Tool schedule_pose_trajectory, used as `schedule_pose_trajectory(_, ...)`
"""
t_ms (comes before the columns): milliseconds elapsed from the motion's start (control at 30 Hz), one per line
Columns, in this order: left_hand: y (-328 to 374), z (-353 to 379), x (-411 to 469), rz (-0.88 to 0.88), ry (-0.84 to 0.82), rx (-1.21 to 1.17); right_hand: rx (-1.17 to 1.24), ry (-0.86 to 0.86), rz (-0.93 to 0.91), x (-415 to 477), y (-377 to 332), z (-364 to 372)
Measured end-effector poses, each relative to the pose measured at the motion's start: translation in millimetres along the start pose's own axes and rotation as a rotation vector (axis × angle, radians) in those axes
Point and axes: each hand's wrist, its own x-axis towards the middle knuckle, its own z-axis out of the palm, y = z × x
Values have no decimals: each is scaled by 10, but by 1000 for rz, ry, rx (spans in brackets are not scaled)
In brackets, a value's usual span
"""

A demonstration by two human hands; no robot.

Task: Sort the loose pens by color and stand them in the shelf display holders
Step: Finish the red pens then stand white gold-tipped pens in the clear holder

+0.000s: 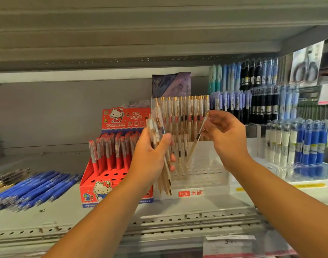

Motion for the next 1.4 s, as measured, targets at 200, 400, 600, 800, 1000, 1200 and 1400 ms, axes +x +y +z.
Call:
schedule_pose_trajectory(200,-19,154,-61,5,50,99,-77,-62,18,37,63,-98)
schedule_pose_trajectory(400,-82,112,-132,84,125,297,-317,-216,99,16,196,3)
schedule_pose_trajectory(600,-129,103,-168,121,93,449,-621,-223,-21,-23,217,39)
schedule_pose_trajectory(800,-123,99,-199,113,12,450,-641,-140,-194,-144,86,74)
schedule_pose_trajectory(1000,-117,113,-216,142,-68,426,-152,-377,-4,-314,-67,204)
schedule_pose_trajectory(1200,-123,111,-216,132,-54,405,-7,-350,96,-269,-107,207)
schedule_pose_trajectory(1400,-137,78,-204,110,18,434,176,-154,117,-130,-103,58)
